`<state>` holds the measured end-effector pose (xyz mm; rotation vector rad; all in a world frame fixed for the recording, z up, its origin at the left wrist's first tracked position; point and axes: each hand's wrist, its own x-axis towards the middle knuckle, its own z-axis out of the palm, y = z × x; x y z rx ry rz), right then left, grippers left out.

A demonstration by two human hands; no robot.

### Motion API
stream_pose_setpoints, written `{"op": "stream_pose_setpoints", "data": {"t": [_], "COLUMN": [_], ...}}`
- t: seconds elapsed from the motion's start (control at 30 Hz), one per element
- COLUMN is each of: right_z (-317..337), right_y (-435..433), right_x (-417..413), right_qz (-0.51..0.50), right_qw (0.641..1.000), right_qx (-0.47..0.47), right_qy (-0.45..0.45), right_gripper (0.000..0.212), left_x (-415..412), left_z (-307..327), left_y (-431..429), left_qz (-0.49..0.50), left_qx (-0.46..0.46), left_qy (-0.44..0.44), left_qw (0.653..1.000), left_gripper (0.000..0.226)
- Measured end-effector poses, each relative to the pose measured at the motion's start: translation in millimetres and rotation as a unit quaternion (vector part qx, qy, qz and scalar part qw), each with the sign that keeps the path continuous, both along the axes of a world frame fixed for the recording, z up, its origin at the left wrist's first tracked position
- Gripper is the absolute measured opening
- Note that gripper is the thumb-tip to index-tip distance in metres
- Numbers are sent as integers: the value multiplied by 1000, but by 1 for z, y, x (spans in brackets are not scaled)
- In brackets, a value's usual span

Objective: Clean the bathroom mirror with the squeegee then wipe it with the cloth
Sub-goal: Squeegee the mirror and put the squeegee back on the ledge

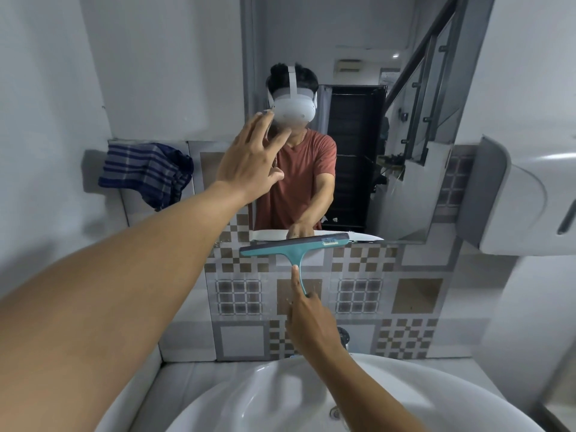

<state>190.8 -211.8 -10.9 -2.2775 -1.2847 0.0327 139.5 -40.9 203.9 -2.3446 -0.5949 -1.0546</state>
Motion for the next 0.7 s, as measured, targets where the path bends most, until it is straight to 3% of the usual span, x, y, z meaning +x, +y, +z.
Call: {"op": "stream_pose_setpoints", "data": {"t": [0.2, 0.37, 0.7], "right_z": [9, 22, 58], "right_y": [-11, -20, -65], "right_x": [7, 13, 29], "right_qz": [38, 54, -9], "right_qw": [999, 992, 962], "right_qx": [21, 65, 167], "right_qy": [20, 90, 214], "right_gripper": [75, 70, 24], "left_x": [1, -2, -18], "left_z": [2, 3, -7], "left_y": [-2, -6, -56], "left_qz": [1, -2, -95], "left_qx": [-10, -26, -79], "left_qy": [-1, 3, 44], "left_qw": [1000, 1000, 991], "left_gripper": [86, 80, 62]}}
